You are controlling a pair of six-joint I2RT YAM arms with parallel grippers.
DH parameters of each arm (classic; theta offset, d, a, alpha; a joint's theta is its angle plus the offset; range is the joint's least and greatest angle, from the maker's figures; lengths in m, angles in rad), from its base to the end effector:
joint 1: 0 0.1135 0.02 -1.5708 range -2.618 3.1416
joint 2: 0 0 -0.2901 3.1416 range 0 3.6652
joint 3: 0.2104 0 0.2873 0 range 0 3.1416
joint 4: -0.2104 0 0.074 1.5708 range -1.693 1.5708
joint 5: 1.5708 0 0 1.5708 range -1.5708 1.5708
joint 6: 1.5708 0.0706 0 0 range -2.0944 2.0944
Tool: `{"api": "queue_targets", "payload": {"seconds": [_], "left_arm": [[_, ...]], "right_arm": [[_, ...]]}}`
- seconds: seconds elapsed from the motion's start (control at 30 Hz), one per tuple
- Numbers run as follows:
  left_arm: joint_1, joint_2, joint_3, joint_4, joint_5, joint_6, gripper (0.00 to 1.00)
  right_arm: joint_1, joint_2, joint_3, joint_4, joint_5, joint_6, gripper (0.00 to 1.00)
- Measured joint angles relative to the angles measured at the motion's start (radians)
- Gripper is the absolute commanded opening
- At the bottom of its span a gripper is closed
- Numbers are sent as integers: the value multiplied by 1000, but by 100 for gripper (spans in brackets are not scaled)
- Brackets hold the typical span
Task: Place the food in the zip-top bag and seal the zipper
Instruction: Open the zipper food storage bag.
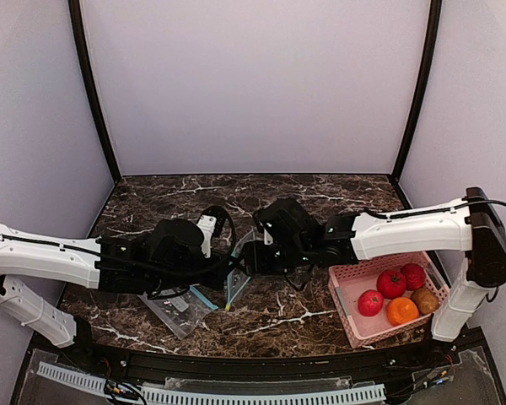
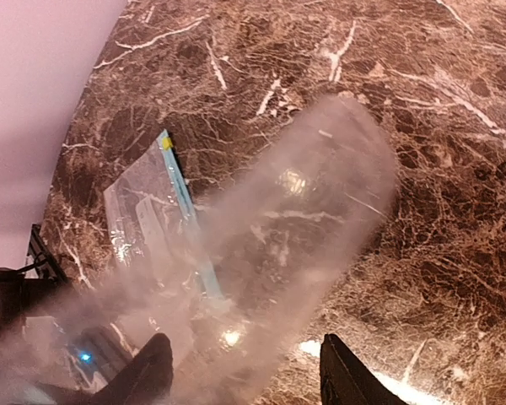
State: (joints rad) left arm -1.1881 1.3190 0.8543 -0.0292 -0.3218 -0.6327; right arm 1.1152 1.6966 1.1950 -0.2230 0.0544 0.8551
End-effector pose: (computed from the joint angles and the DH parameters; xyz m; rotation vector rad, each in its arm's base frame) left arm 0.1514 -0.3163 0.2553 0.3844 2.1000 -0.7908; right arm 0.1970 0.3932 0.2230 -0.2920 2.4678 0.8951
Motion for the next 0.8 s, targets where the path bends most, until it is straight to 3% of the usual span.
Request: {"api": "queue_targets", "payload": {"seconds": [0.37, 0.8], "left_arm": [[0, -25, -29, 6, -20, -9, 1], [-4, -109, -29, -156, -136, -40, 1]], "right_arm": [[19, 59, 7, -88, 113, 48, 74], [18, 51, -56, -134, 177, 85, 78]]}}
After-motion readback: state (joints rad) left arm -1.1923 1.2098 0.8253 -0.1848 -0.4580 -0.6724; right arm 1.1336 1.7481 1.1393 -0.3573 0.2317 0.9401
